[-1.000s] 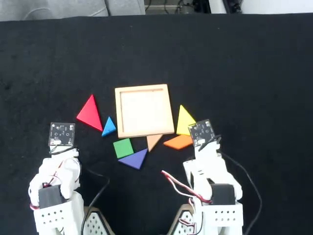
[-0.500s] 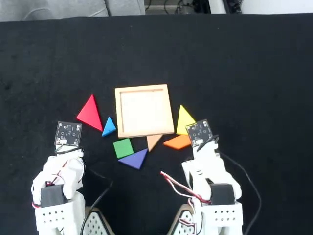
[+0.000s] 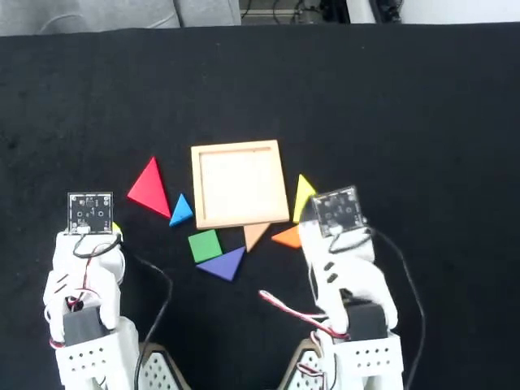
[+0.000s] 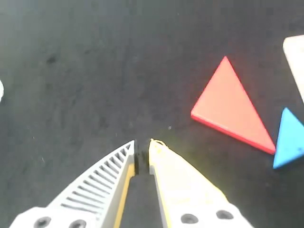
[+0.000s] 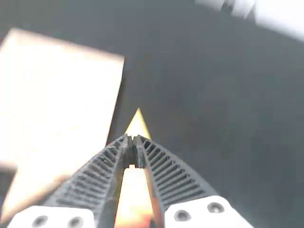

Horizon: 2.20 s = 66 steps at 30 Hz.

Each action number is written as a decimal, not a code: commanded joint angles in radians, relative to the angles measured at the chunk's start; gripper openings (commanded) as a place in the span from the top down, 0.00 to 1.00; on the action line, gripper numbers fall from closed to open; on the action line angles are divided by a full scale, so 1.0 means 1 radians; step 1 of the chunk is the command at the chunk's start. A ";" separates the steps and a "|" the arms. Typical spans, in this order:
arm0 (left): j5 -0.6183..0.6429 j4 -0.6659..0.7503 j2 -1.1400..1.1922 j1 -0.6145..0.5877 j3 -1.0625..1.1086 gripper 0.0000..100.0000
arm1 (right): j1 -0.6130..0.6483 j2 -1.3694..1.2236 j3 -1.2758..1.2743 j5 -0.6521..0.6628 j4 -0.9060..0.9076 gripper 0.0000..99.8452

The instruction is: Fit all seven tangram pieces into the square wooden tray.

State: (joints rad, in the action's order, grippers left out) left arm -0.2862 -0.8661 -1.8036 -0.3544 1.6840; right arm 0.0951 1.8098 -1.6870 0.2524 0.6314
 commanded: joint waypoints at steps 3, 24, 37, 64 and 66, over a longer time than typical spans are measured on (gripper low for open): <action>-0.009 0.025 -0.009 0.088 0.016 0.94 | 0.066 0.076 0.002 -0.009 -0.347 0.99; 0.028 -0.112 0.000 0.074 -0.245 0.93 | 0.048 0.071 0.002 -0.103 0.087 0.99; 0.152 -0.164 0.657 0.211 -0.736 0.93 | 0.048 0.071 0.002 -0.066 0.109 0.99; 0.471 -0.400 2.021 0.142 -1.606 0.67 | 0.051 0.071 0.002 -0.063 0.127 0.99; 0.471 -0.400 2.044 0.136 -1.620 0.67 | 0.051 0.071 0.002 -0.063 0.129 0.99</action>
State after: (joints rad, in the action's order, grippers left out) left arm 0.1834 -1.2850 0.2186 -0.1872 0.1419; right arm 0.1580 1.8098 -1.6870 0.1757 0.7557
